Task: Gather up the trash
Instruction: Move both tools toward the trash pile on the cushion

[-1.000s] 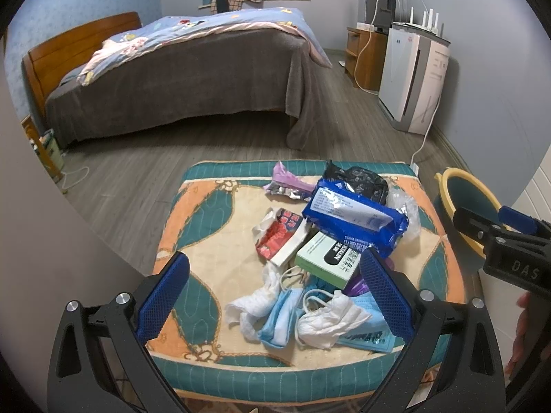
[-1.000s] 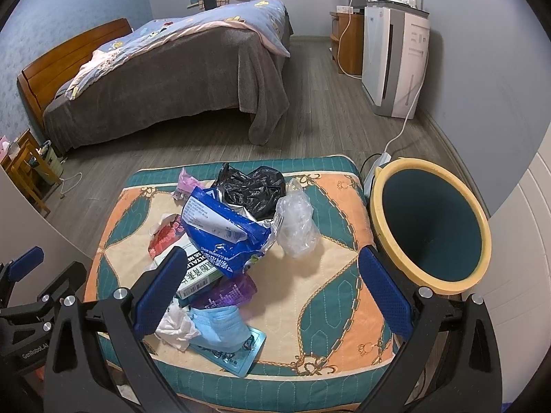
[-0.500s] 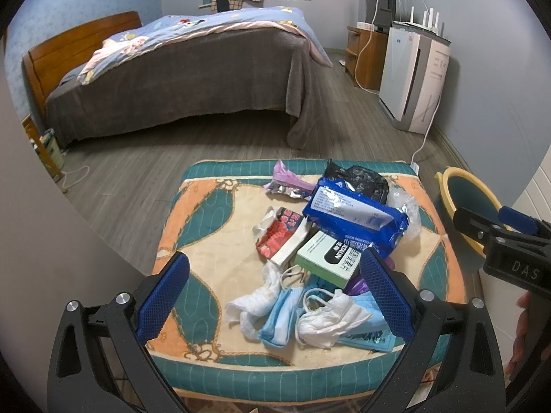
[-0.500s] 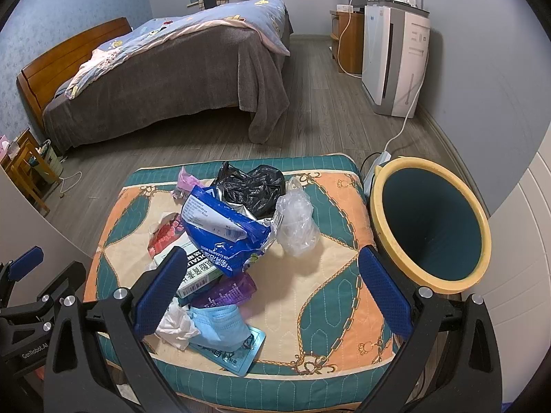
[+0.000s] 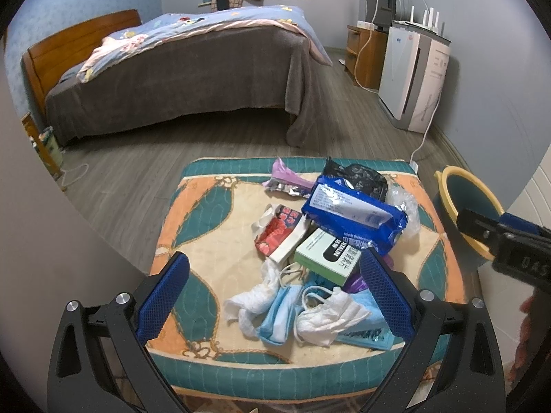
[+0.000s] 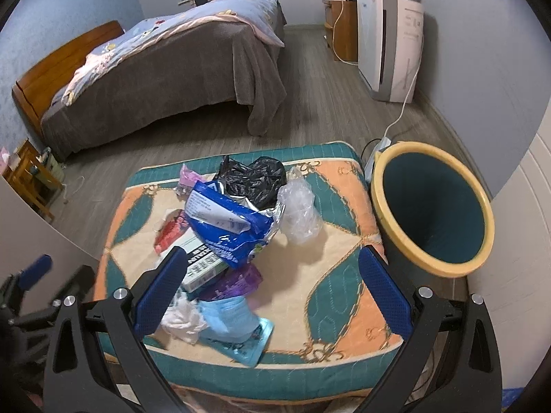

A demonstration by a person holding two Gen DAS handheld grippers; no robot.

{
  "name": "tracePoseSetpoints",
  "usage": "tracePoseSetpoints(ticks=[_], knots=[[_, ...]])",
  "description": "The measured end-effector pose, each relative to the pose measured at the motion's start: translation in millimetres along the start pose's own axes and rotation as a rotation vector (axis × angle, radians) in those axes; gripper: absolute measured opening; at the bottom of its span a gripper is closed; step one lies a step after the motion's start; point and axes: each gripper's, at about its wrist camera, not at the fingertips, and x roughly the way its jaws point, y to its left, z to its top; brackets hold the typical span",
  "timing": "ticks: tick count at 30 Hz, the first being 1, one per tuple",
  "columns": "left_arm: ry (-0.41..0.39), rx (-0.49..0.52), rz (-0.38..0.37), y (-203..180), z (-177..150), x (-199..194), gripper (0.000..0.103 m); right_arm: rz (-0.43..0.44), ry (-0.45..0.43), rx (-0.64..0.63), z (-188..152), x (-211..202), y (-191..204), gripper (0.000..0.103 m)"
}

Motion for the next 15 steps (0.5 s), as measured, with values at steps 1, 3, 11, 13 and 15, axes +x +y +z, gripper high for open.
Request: tracePoseSetpoints(ticks=[1,3,11,13,15], knots=[[0.0,0.002,0.001,0.0,-1.0,0.8,0.098,0.001,0.006,-0.007,-0.8,-1.4,1.2,0.098],[0.001,0.006,0.003,1.2,-6.6,5.2,0.098,0.003,-0.005,-0.025,-2.0,-4.2,2.2,0.098],[0.004,0.003,0.013,-3.9,-6.9,-0.5,0.098,-0.063,0.016,-0.027,-6.0,8.7,-9.4,0.098],[0.013,-0.013,0.007,-1.2,-5.9,0.2,0.098,-0.075,0.029,-0.007,-5.1,12.4,-13.9,0.098],[0.025,-0.019,0.013,-0.6,-3.9,2.5,0.098,-0.084,0.032,0.0,-4.4,13.2,-16.4,0.098]])
